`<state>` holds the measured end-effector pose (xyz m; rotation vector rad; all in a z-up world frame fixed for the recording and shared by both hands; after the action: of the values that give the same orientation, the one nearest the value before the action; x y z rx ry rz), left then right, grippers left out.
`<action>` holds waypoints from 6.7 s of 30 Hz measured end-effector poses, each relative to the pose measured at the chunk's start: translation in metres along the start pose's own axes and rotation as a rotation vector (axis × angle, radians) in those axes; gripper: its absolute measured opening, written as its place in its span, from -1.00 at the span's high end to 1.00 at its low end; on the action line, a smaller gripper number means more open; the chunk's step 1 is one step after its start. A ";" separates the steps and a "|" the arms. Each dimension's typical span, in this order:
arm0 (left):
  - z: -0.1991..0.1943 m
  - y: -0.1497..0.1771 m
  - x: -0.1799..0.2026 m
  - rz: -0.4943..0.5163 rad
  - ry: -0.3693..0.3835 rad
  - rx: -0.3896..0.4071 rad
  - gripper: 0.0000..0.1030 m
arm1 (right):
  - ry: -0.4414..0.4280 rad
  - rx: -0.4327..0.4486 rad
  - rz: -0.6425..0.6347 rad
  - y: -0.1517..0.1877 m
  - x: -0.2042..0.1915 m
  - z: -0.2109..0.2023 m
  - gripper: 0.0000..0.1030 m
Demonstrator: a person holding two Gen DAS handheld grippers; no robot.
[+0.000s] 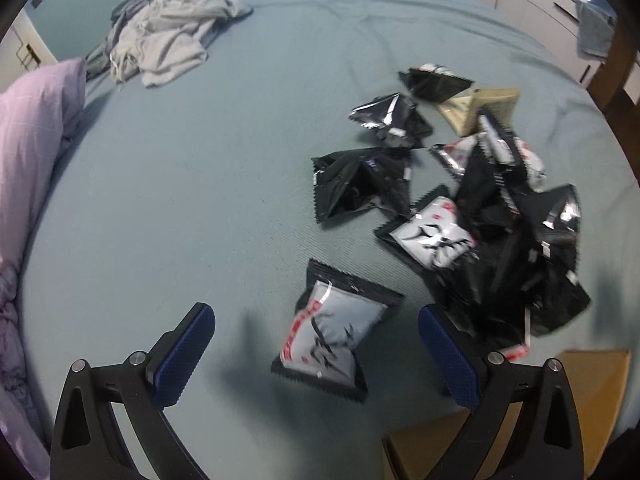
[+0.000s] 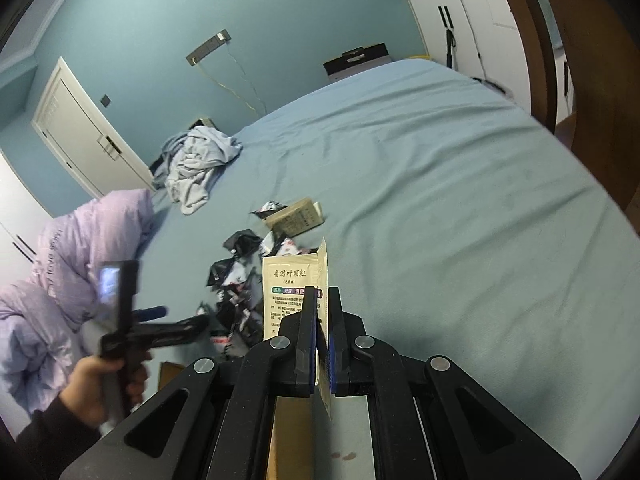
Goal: Organize snacks
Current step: 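Grasp a white deer-print snack packet with the left gripper while the right gripper holds the sachet, then lower the white packet into the cardboard box and open the left gripper, then lower the beige sachet into the cardboard box and open the right gripper, then move the right gripper over the snack pile and grasp a black packet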
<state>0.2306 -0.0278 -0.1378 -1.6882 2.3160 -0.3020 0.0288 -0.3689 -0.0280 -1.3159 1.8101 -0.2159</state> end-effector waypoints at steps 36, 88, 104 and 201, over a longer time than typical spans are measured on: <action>-0.124 0.080 -0.001 -0.044 -0.002 0.226 0.37 | 0.117 0.025 -0.082 0.037 -0.029 -0.023 0.96; -0.116 0.113 0.057 0.036 0.190 0.315 -0.55 | 0.178 -0.016 -0.294 0.056 -0.076 -0.003 0.96; -0.148 0.130 -0.004 0.004 -0.058 0.367 -0.64 | 0.046 -0.163 -0.439 0.084 -0.101 0.024 0.96; -0.104 0.082 0.021 -0.008 0.055 0.294 -0.68 | 0.009 -0.369 -0.191 -0.026 -0.059 0.179 -0.41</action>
<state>0.1171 -0.0218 -0.0675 -1.5611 2.1739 -0.6632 0.1798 -0.2711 -0.0905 -1.7494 1.7880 0.0126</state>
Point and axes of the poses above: each gripper's, at about its wrist camera, not at the fingertips, and z roughly the way its jaws point, x to its right, y to its underside, the point moved 3 cm from there along z, roughly the way its jaws point, and after that the axes turned 1 degree about z, right-handed, at the moved point
